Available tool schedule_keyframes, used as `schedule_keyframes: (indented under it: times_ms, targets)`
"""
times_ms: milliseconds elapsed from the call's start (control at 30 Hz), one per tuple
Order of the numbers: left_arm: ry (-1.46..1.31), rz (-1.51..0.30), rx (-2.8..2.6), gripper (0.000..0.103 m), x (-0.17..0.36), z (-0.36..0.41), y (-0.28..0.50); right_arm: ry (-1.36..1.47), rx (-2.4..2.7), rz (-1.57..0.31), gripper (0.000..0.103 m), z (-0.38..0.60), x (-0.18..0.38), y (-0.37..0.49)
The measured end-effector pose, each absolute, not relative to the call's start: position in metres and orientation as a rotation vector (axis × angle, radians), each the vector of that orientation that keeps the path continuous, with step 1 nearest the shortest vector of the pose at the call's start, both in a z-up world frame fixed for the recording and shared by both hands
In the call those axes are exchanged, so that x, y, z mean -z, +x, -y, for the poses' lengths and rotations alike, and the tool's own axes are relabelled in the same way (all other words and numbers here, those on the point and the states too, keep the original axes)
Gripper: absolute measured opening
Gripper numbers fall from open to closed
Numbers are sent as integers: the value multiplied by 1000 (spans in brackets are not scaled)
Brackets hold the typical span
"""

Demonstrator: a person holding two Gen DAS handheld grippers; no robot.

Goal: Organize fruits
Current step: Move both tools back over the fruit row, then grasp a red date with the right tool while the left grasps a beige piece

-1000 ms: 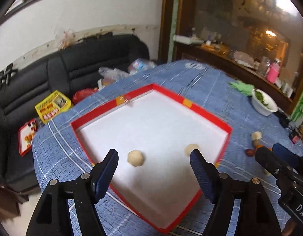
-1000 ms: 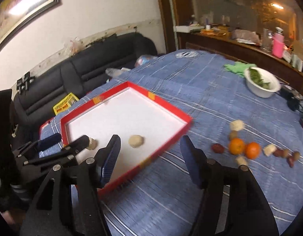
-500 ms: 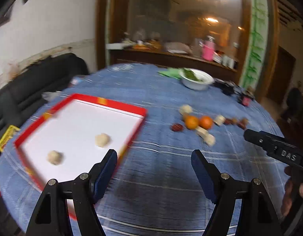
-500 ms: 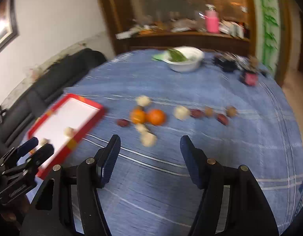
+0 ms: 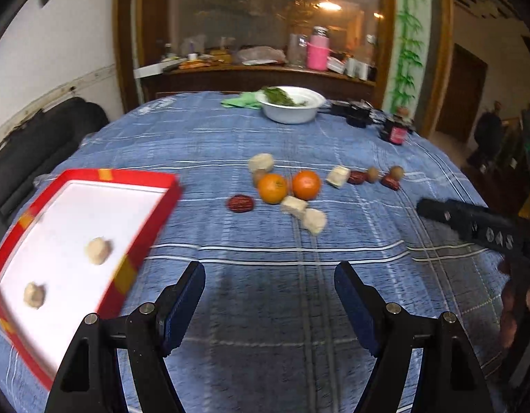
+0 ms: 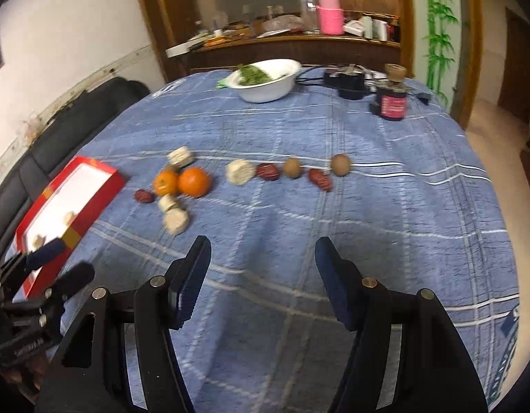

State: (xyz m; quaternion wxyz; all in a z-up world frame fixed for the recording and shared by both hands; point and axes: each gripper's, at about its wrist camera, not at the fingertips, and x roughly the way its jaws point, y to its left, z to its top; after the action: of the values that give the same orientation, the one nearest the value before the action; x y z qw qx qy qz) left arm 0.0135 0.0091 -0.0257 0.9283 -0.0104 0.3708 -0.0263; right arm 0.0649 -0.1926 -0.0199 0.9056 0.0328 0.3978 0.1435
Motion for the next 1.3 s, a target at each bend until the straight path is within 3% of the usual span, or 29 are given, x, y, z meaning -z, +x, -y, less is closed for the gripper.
schedule_keyframes:
  times_ms: [267,333,567,633,700,733,767,1300]
  targets:
    - [-59,-807,92,76,37,0,39,50,-273,-838,62,212,25,111]
    - [-67,-811,94,76,39,0,43,37,-292,-860,54,209,32,124]
    - [-103,-847,107,76,48,0,61,-21,-302,-890,45,199,46,157]
    - [-111,-855,107,76,50,1,66,-31,-309,-899,32,196,50,164]
    - [-125,-870,110,76,53,1,70,-31,-318,-922,25,194,55,172]
    - [-131,-875,111,76,55,1,71,-32,-320,-917,14,194,54,174]
    - [-136,-882,113,76,56,1,73,-40,-318,-922,13,193,54,177]
    - [-143,-894,107,76,59,8,90,-101,-338,-924,12,188,53,189]
